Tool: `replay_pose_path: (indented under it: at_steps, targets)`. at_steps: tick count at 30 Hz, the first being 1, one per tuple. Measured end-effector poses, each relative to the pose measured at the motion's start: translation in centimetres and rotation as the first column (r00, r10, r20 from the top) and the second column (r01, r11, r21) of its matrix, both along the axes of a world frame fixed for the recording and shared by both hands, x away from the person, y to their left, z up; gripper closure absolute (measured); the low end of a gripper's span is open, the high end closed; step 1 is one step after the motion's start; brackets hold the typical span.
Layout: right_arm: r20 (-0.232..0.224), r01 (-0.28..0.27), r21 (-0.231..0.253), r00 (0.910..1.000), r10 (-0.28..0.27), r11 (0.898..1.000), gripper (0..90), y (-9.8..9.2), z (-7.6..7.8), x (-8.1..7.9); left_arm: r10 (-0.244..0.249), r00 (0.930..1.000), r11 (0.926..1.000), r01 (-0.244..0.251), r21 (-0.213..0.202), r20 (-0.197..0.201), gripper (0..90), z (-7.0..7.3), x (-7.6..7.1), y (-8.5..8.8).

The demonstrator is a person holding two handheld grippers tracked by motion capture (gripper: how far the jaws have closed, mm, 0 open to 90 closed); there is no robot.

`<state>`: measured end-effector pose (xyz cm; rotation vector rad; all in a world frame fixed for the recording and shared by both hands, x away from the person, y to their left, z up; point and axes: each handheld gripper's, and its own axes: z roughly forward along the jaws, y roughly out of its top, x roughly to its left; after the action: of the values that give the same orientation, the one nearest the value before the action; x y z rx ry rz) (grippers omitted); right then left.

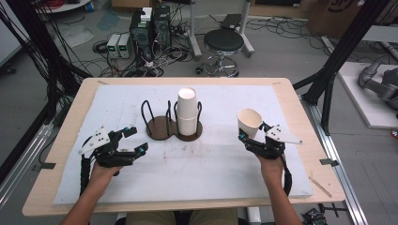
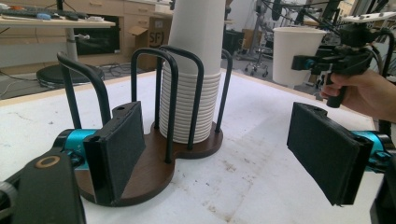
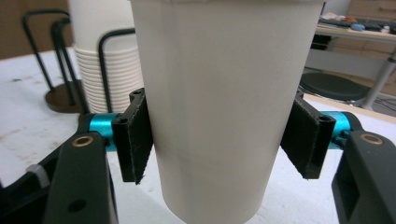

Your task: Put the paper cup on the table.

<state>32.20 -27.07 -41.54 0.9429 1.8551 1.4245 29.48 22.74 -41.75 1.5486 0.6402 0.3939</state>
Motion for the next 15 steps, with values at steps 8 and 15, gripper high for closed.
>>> replay_pose_path:
  at_steps: [8,15]
  targets:
    - [-0.031,0.079,-0.02,0.9963,-0.08,0.997,33.9,-0.1,-0.9,2.0,-0.003,0.9998,0.9999,0.003,-0.016,0.018,18.0,0.1,-0.1,-0.1]
    - [-0.106,0.13,-0.052,0.9852,-0.135,0.99,34.0,0.3,-2.5,3.7,-0.005,0.9999,1.0,0.005,-0.006,0.01,18.0,0.1,-0.1,-0.4]
